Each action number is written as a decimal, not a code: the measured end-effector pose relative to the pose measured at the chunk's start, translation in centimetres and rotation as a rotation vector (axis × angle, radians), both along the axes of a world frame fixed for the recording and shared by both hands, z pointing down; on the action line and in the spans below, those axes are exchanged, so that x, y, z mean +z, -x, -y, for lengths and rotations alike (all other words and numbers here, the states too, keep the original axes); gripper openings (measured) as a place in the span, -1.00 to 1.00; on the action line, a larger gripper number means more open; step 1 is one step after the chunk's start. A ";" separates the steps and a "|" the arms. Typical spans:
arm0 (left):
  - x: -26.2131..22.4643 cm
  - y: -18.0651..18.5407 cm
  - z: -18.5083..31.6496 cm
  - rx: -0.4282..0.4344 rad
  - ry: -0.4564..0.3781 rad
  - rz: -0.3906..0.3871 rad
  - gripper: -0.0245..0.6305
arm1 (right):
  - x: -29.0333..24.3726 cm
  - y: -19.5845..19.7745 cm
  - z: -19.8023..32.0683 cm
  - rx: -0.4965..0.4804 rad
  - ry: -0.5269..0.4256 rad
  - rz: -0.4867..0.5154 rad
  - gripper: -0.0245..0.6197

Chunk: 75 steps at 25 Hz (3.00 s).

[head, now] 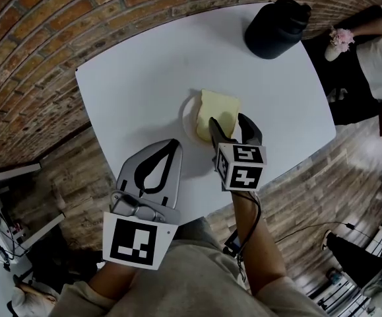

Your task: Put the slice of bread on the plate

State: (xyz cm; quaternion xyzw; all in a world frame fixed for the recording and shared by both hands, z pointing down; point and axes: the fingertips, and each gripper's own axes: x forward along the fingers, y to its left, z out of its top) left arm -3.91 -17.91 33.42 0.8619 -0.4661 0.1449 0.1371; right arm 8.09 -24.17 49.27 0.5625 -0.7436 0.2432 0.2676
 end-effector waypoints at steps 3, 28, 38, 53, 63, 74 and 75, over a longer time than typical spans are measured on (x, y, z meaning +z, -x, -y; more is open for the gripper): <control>-0.3 -0.2 -0.1 0.004 -0.007 -0.006 -0.90 | -0.7 -0.1 0.0 0.011 -0.013 0.018 0.03; 0.7 -2.1 0.2 0.044 0.002 -0.020 -0.90 | -4.6 0.0 -0.6 0.052 -0.096 0.114 -0.87; 0.0 -2.4 -0.1 0.056 -0.017 -0.022 -0.90 | -10.3 0.8 -2.5 0.034 -0.228 0.146 -0.90; -4.6 -3.3 -4.0 0.084 -0.107 -0.042 -0.90 | -21.1 2.5 -10.3 -0.015 -0.479 0.147 -0.90; -7.4 -3.6 -7.9 0.086 -0.154 -0.051 -0.90 | -23.7 3.0 -14.5 -0.043 -0.546 0.117 -0.90; -8.0 -4.1 -9.1 0.094 -0.157 -0.047 -0.90 | -23.6 2.5 -15.9 -0.041 -0.525 0.154 -0.90; -8.0 -4.2 -9.2 0.096 -0.157 -0.045 -0.90 | -23.6 2.5 -15.9 -0.042 -0.525 0.154 -0.90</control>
